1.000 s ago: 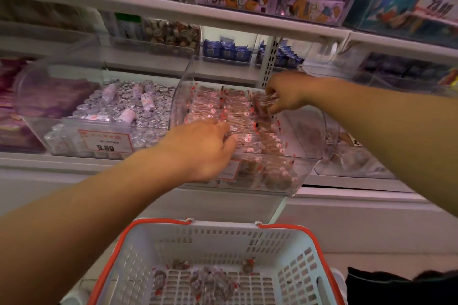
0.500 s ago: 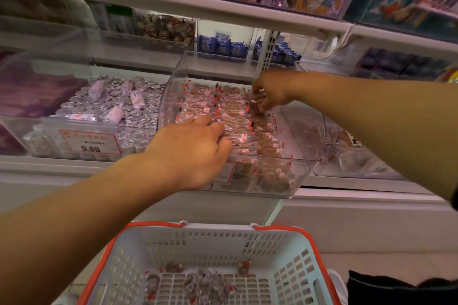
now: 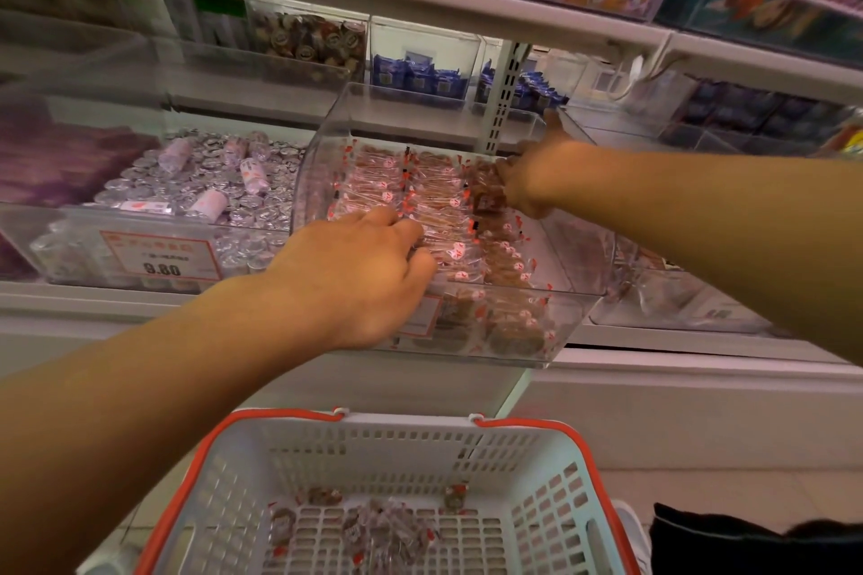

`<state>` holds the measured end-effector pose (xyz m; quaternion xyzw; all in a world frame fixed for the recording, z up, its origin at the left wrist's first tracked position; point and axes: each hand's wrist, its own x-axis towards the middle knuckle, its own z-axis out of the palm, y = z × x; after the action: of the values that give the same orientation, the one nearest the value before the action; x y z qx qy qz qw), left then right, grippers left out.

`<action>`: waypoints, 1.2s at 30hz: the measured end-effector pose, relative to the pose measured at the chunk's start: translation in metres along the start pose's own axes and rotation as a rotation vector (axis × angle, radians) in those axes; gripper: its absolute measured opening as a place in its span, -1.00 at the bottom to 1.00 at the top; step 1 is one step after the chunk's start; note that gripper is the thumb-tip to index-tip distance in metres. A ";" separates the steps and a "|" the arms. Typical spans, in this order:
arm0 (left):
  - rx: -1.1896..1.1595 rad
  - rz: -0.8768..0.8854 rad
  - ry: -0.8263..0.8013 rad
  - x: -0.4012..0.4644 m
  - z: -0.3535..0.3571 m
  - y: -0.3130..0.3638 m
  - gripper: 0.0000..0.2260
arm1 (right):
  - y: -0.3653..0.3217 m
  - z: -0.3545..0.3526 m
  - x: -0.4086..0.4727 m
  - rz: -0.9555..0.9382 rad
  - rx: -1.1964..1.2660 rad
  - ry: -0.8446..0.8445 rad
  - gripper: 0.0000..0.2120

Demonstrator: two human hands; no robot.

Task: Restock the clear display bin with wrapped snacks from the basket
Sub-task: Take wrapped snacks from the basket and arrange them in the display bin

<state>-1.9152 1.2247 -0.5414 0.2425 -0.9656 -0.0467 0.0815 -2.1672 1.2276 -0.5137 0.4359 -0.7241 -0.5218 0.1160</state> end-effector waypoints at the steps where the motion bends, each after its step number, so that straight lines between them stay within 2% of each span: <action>1: 0.002 0.000 0.001 0.000 0.000 0.000 -0.43 | -0.001 -0.001 -0.001 -0.003 -0.001 0.008 -0.42; 3: 0.008 -0.002 0.008 0.000 0.000 0.000 -0.44 | 0.000 -0.002 -0.003 -0.008 0.028 0.030 -0.46; 6: 0.012 0.002 0.010 0.000 0.000 0.000 -0.43 | 0.007 -0.006 -0.008 -0.037 0.243 0.081 -0.47; 8: 0.005 0.003 0.010 0.000 0.001 0.000 -0.43 | 0.012 -0.010 -0.007 -0.077 0.406 0.078 -0.40; 10: 0.004 0.005 0.017 0.000 0.001 0.000 -0.43 | 0.013 -0.010 -0.007 -0.108 0.454 0.096 -0.38; 13: 0.004 0.005 0.026 0.000 0.001 -0.001 -0.44 | 0.008 -0.003 -0.007 -0.109 0.361 0.153 -0.61; 17: -0.007 0.003 0.023 -0.001 0.001 0.000 -0.44 | 0.008 -0.002 -0.004 -0.055 0.423 0.247 -0.82; 21: -0.006 0.000 0.019 -0.003 -0.001 0.000 -0.45 | 0.013 -0.005 -0.001 -0.108 0.576 0.282 -0.64; 25: -0.010 -0.007 -0.001 -0.002 -0.002 0.000 -0.46 | 0.016 -0.007 -0.002 -0.114 0.666 0.292 -0.59; 29: -0.047 -0.014 0.063 -0.004 0.000 0.000 -0.54 | 0.018 -0.007 -0.006 -0.106 0.744 0.341 -0.36; 33: -0.135 -0.002 0.207 -0.004 0.002 0.001 -0.67 | 0.016 -0.006 -0.021 -0.113 0.723 0.374 -0.41; 36: -0.209 0.089 0.402 -0.009 -0.004 0.002 -0.78 | 0.017 -0.014 -0.049 -0.077 0.696 0.447 -0.51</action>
<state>-1.9077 1.2300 -0.5381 0.1943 -0.9296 -0.0936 0.2989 -2.1383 1.2561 -0.4791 0.5785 -0.7974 -0.1422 0.0963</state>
